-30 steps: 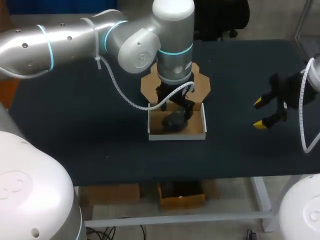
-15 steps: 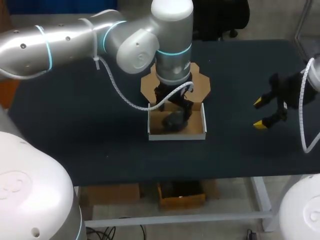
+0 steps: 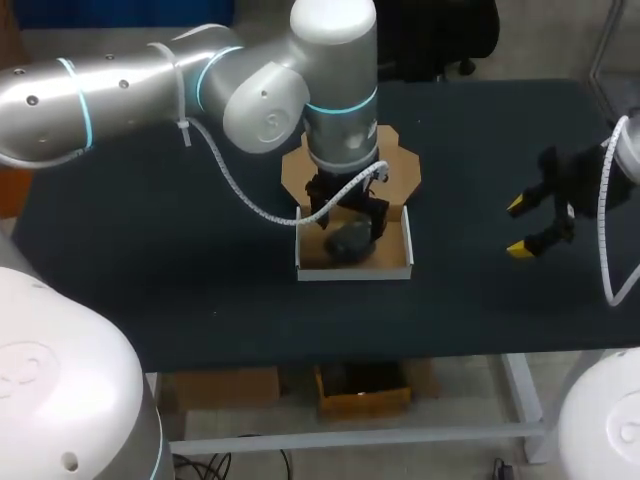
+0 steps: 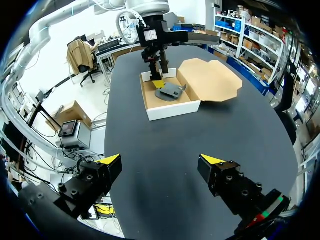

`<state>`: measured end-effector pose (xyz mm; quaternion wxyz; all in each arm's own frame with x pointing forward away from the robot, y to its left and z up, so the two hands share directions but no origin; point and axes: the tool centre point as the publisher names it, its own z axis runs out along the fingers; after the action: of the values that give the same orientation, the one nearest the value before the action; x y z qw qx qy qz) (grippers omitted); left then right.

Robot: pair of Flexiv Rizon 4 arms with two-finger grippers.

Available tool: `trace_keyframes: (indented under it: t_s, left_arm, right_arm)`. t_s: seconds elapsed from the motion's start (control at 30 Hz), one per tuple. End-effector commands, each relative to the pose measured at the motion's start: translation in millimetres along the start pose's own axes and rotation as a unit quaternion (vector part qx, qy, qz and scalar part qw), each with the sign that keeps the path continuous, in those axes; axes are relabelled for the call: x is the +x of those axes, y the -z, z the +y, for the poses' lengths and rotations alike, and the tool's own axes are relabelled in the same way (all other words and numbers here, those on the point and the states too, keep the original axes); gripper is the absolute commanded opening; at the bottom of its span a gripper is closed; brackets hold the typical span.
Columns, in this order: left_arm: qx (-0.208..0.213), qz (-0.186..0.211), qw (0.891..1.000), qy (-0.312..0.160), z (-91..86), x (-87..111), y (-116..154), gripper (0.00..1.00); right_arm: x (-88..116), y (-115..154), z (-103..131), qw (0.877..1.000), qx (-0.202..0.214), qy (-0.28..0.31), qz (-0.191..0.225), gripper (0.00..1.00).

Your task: Assemble the packaging by folding the flat box into shape, placing the metal phone stand inside, and closing the box properly

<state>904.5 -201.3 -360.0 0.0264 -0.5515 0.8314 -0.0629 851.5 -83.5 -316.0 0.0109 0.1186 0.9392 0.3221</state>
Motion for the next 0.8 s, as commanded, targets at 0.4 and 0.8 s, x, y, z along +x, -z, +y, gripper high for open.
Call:
trace_keyframes:
  t_s: [0.4, 0.8]
  left_arm:
    - [-0.015, -0.01, 0.998, 0.062, 4.7, 17.9, -18, 1.0]
    - [-0.03, 0.002, 0.994, 0.104, 13.0, 19.7, -29, 1.0]
  right_arm:
    - [0, 1, -1, 1.0, -0.002, 0.001, 0.001, 1.0]
    - [0, 1, -1, 1.0, -0.002, 0.001, 0.001, 1.0]
